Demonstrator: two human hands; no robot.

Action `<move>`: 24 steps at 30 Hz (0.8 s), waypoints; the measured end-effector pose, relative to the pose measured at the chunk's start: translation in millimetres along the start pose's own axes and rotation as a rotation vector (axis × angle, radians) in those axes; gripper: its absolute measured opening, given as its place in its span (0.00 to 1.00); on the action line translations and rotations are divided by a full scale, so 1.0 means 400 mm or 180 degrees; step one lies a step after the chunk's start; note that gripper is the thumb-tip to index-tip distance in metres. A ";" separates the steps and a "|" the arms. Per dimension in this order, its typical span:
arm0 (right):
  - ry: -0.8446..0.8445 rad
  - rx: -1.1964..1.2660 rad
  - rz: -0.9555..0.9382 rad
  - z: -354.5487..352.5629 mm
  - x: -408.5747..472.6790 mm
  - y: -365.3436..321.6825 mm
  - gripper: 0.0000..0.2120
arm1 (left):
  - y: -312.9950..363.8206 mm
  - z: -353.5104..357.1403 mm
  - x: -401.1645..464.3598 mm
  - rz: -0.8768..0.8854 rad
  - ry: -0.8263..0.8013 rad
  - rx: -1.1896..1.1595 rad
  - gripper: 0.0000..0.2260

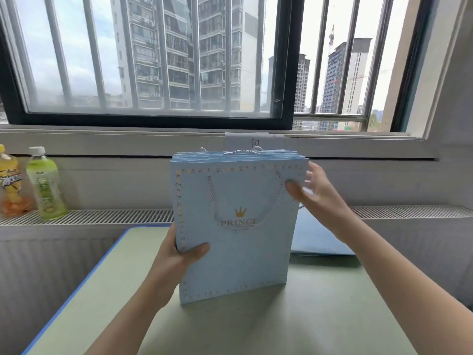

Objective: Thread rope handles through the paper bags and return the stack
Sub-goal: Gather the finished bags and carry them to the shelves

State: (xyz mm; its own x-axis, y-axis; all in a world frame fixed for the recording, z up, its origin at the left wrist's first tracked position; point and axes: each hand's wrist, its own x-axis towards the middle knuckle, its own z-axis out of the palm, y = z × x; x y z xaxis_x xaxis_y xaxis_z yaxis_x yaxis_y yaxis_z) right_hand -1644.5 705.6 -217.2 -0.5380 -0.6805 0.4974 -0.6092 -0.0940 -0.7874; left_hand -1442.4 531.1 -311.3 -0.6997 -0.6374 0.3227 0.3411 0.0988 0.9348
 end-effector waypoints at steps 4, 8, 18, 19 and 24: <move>-0.0921 0.0687 0.0215 0.063 -0.037 0.084 0.43 | 0.019 -0.018 -0.007 0.0030 -0.0317 0.0247 0.33; -0.0973 0.1717 0.0405 0.080 -0.038 0.119 0.45 | 0.033 -0.023 -0.016 0.0011 -0.0436 0.0290 0.34; -0.0697 0.1557 0.0638 0.066 -0.048 0.142 0.41 | 0.103 -0.008 -0.017 0.0434 -0.0579 0.0417 0.38; -0.0669 0.1580 0.0634 0.066 -0.051 0.139 0.42 | 0.121 -0.010 -0.004 0.0541 -0.0439 0.0363 0.37; -0.0436 0.1718 0.0544 0.083 -0.061 0.124 0.46 | 0.275 0.010 0.028 0.1268 -0.0020 0.0700 0.41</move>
State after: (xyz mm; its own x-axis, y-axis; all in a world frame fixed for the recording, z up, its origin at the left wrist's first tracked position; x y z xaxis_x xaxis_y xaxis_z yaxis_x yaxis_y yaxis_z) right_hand -1642.2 693.6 -280.6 -0.5005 -0.8030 0.3236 -0.1179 -0.3072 -0.9443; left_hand -1415.4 537.9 -204.4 -0.5450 -0.5121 0.6639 0.4435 0.4958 0.7466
